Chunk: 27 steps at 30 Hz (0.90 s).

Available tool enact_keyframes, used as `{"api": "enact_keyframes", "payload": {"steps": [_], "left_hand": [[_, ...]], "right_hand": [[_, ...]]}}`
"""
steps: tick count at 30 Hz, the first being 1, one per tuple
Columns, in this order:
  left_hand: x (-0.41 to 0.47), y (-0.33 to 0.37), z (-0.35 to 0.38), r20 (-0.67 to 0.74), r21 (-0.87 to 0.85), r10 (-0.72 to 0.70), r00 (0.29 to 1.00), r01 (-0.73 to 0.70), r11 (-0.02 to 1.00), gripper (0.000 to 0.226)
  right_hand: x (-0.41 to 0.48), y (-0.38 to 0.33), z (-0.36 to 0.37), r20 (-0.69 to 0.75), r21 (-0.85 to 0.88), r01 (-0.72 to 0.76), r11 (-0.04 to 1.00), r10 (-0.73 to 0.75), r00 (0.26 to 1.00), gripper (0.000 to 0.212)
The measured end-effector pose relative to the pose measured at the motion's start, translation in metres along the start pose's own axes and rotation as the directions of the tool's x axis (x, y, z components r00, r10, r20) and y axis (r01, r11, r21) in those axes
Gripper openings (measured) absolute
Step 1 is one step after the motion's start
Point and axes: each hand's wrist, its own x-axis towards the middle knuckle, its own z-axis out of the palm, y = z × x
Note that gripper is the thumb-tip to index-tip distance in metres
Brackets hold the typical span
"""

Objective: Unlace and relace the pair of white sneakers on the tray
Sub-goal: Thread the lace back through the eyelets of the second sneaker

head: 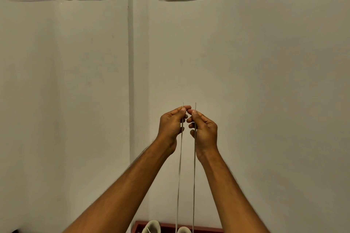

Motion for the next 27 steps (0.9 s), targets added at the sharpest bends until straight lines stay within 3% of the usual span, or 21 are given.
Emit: {"api": "enact_keyframes", "payload": {"steps": [22,27], "left_hand": [[0.0040,-0.0019,-0.0016,0.010,0.021,0.010,1.000,-0.010,1.000,0.018],[0.0036,0.0000,-0.0081,0.035,0.109,0.053,0.998,-0.056,0.992,0.021]], "right_hand": [[0.0046,0.0043,0.0000,0.006,-0.024,0.006,1.000,-0.006,1.000,0.023],[0.0046,0.0004,-0.0041,0.058,-0.048,0.014,0.999,-0.011,0.998,0.020]]}}
